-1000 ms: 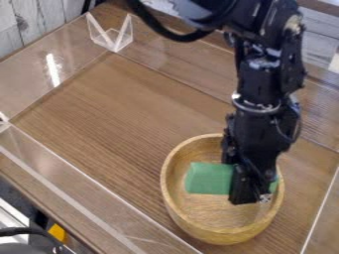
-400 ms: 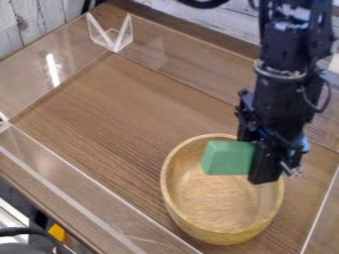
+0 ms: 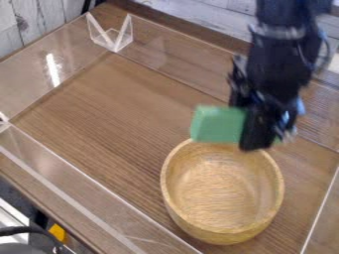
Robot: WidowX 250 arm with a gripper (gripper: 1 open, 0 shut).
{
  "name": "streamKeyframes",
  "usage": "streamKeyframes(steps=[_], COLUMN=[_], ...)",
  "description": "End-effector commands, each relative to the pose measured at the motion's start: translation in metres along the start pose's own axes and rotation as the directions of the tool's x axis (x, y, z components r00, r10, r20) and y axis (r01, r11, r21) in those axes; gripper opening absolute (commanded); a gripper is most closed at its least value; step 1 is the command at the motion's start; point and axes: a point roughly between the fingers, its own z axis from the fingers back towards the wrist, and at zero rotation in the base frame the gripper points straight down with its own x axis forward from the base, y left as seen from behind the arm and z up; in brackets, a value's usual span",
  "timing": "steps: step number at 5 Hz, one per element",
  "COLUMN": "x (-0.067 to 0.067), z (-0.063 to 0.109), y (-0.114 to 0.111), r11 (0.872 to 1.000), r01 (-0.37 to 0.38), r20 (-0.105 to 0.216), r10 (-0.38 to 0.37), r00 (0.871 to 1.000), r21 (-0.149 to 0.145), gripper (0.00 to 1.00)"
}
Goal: Remove the green block from inside the brown bowl and put it on the table
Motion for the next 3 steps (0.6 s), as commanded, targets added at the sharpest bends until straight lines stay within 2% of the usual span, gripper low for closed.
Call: streamKeyframes(steps=[1, 2, 3], x=[-0.005, 0.003, 0.013], z=[0.030, 0.030, 0.019], y=[0.026, 0.034, 0.041], r11=[0.998, 0.997, 0.996], r01=[-0.026, -0.037, -0.059], r20=[0.059, 0.074, 0.086], r10=[0.023, 0.032, 0.053], r00=[0.998, 0.997, 0.995], r21=[0.055, 0.067, 0.069], gripper=[0.00, 0.00, 0.00])
